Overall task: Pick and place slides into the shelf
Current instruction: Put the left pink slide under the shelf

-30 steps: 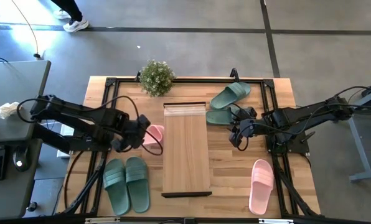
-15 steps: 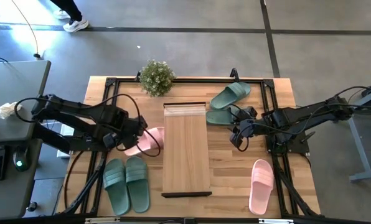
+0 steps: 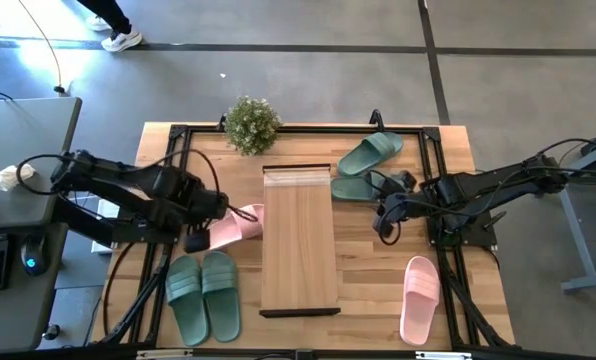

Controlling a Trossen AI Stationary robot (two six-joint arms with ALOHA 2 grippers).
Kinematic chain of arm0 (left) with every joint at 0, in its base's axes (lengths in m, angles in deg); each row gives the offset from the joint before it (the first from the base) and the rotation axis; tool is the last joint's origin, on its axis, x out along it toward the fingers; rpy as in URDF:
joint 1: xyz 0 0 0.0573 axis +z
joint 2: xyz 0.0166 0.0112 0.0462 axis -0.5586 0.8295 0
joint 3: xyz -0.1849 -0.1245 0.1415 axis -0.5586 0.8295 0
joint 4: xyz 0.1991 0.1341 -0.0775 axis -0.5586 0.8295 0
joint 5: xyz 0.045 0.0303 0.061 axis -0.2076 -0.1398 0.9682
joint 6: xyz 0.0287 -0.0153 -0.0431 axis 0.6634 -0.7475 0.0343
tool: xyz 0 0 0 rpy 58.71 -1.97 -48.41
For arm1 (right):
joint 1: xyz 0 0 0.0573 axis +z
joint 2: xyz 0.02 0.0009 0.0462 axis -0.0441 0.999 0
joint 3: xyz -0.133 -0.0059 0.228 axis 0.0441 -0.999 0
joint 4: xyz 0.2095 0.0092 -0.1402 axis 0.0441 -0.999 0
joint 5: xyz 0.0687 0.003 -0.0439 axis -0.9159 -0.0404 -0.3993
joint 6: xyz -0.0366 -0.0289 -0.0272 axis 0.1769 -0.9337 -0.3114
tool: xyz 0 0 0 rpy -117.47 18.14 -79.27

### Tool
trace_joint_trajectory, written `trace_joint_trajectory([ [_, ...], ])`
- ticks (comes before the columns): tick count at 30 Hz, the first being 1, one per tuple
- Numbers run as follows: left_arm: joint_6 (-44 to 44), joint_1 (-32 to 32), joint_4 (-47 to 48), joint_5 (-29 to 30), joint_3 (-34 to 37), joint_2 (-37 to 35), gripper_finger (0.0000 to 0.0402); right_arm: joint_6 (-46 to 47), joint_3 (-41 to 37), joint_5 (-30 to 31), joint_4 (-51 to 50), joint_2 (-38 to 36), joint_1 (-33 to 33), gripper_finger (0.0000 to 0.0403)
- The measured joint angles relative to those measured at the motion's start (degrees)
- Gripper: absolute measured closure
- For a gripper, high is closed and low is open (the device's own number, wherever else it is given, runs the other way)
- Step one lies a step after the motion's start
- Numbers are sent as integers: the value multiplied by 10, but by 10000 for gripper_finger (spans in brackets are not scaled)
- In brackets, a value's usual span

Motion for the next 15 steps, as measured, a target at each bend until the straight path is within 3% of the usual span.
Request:
trace_joint_trajectory([
  [6, -50, -23, -187, 33, 105, 0, 210, -40, 0, -3, -21, 0, 0, 274],
  [10, -77, -21, -300, 87, 172, 1, 286, -73, 0, -3, -20, 0, 0, 274],
  [15, -132, 4, -367, 99, 250, 0, 372, -90, 0, -6, -20, 0, 0, 274],
])
